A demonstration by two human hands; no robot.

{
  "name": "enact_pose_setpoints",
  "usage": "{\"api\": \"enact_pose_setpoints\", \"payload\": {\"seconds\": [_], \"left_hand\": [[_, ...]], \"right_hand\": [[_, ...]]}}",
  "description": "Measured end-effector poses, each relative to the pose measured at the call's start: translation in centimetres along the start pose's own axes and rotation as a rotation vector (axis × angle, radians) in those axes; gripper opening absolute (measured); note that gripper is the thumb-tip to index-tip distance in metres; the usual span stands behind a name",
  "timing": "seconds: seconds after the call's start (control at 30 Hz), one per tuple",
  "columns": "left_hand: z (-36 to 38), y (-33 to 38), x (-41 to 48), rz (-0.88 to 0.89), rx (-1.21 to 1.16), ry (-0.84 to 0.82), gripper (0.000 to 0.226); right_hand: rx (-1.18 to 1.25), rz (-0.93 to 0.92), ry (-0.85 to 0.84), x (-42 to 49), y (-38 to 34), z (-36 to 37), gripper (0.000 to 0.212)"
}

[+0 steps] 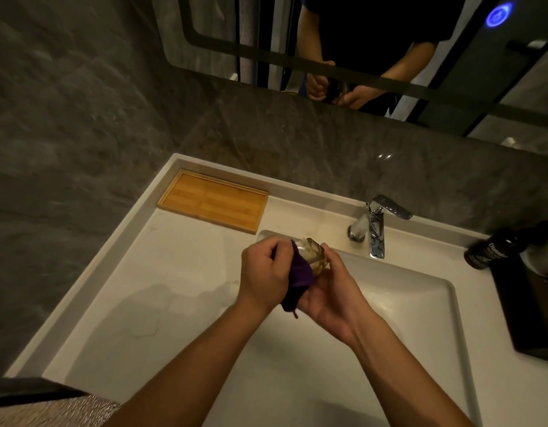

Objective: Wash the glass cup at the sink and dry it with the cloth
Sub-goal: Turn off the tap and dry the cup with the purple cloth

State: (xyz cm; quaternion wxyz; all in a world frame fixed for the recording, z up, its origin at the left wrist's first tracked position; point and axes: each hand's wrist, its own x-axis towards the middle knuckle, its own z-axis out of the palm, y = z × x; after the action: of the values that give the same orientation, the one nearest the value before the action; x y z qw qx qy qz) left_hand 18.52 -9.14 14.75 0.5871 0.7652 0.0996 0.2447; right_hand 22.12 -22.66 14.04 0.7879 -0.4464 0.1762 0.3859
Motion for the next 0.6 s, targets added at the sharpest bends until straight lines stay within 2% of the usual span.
{"api": "enact_pose_setpoints", "payload": {"seconds": [0.07,0.13,0.27,0.33,0.4,0.5,0.6], "left_hand": [[-0.3,0.2,0.8,-0.001,0.164,-0.125,0.032],[-0.2,0.4,1.2,0.042,0.269,-0.206,0.029],[-0.2,0.0,1.2,0.04,0.194,-0.134,0.041],[-0.1,-0.6,0.3,0.05,0.071,-0.053,0.036],[0.0,-0.7,-0.8,0.048,-0.035,0.005,0.027],[-0.1,-0.2,-0.7,-0.009,-0.033,-0.015,0.025],[-0.1,0.3,0.9,-0.099,0.105,-0.093,0.033]], "right_hand": [[-0.218,-0.138,0.026,-0.1,-0.4,-0.1,0.057],[-0.322,-0.182,0.025,-0.1,-0.7,0.0,0.051],[-0.158,-0.086,0.012,-0.6,-0.8,0.6,0.046],[0.041,0.012,-0.007,-0.7,-0.7,0.7,0.051],[0.127,0.079,-0.012,-0.9,-0.6,0.9,0.057],[-0.059,0.014,0.019,-0.9,-0.6,0.9,0.059],[-0.288,-0.133,0.054,-0.8,-0.8,0.9,0.051]]}}
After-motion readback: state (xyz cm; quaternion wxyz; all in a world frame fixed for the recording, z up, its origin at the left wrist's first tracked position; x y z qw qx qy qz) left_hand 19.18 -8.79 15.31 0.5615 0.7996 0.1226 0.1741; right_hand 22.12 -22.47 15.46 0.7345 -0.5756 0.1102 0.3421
